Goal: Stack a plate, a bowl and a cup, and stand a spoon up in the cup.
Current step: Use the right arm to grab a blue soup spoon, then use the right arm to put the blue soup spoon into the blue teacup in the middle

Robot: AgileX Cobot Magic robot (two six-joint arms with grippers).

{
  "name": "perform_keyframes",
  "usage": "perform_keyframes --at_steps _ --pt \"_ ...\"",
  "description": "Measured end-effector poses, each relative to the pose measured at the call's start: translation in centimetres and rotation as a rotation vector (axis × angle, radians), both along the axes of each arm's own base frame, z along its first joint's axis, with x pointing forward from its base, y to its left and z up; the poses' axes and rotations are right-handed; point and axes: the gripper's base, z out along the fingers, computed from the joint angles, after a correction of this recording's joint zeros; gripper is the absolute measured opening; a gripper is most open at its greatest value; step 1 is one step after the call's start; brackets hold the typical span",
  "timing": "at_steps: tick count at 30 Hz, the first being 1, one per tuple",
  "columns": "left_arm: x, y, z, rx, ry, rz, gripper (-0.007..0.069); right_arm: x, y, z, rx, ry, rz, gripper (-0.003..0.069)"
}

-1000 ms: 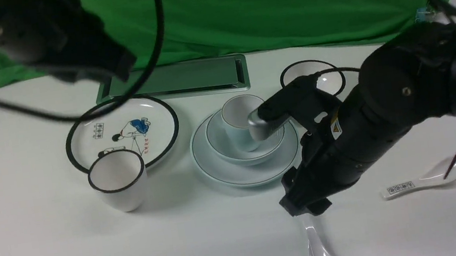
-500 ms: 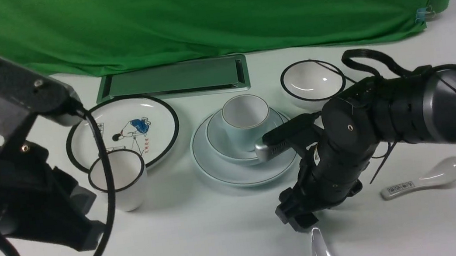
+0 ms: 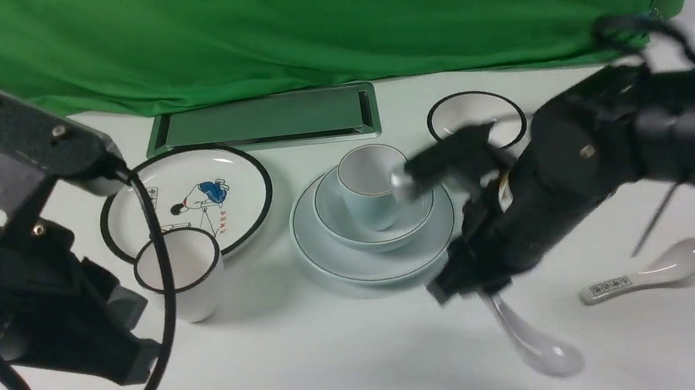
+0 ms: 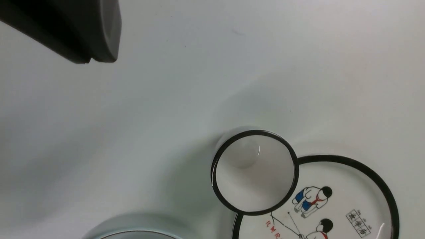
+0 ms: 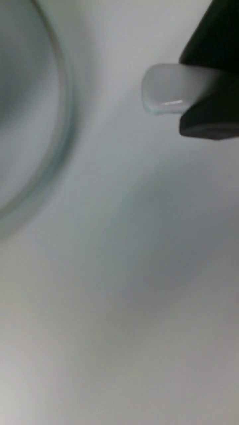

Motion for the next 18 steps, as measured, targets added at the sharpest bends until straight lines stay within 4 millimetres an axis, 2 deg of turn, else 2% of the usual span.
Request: perform_keyframes --at_steps 1,2,6,9,12,18 --pt "0.0 0.0 0.0 -0.001 -0.003 0.000 -0.0031 0.1 0.1 0.6 0.025 -0.043 0.004 0.0175" --pt "0.1 0.0 0.1 -0.004 -0.009 0.000 -0.0031 0.3 0.1 2.4 0.089 -0.147 0.005 0.0175" --pt "0.3 -0.2 0.3 -0.023 -0.049 0.000 -0.0031 1.5 0.8 6.1 0.291 -0.469 -0.010 0.0175" --pt "0.6 -0.3 0.5 -0.039 -0.083 0.000 -0.0031 2.9 1.5 7.1 0.425 -0.683 -0.027 0.0175" --pt "0.8 -0.4 0.7 -0.051 -0.109 0.000 -0.0031 4.2 2.3 6.7 0.505 -0.810 -0.041 0.0175" --pt "1.1 -0.4 1.1 -0.056 -0.166 -0.001 -0.0031 6.8 3.9 2.4 0.601 -0.977 -0.060 0.0175"
